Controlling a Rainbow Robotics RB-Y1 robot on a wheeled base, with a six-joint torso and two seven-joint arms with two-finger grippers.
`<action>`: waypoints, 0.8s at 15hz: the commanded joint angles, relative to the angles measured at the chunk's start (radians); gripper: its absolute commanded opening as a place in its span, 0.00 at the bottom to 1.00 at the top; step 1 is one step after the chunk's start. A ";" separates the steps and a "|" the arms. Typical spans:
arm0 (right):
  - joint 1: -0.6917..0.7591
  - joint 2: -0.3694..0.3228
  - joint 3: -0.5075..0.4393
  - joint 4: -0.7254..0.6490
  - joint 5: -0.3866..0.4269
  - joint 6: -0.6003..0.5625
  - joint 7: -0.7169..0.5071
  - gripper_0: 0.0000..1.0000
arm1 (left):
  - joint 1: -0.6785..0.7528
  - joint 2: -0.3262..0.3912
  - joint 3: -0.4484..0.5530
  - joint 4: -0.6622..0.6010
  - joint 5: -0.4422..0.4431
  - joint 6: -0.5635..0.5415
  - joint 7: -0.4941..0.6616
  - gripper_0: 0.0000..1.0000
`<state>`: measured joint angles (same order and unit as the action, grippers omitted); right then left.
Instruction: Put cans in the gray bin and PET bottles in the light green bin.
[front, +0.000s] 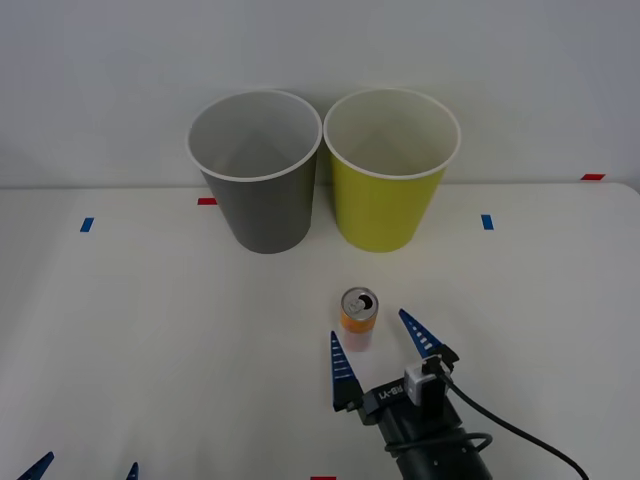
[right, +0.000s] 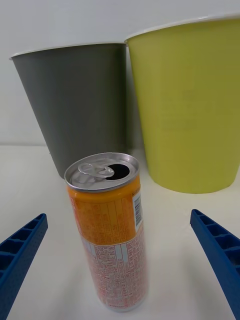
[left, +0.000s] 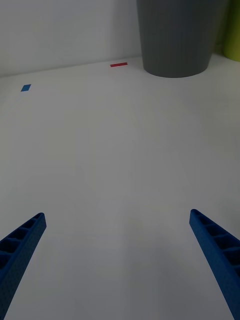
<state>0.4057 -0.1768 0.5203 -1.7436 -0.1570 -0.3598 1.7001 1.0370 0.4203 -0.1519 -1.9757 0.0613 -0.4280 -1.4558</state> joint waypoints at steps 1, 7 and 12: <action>-0.041 0.034 0.000 0.044 -0.001 -0.001 0.004 1.00 | 0.000 0.000 0.000 0.000 0.000 0.000 0.000 1.00; -0.099 0.049 -0.025 0.087 0.001 0.002 0.007 1.00 | 0.000 0.000 0.000 0.000 0.000 0.000 0.000 1.00; -0.104 0.049 -0.025 0.087 0.037 0.013 0.013 1.00 | 0.000 0.000 0.000 0.000 0.000 0.000 0.000 1.00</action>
<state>0.3028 -0.1266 0.4948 -1.6567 -0.1295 -0.3473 1.7130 1.0370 0.4203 -0.1519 -1.9757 0.0613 -0.4280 -1.4557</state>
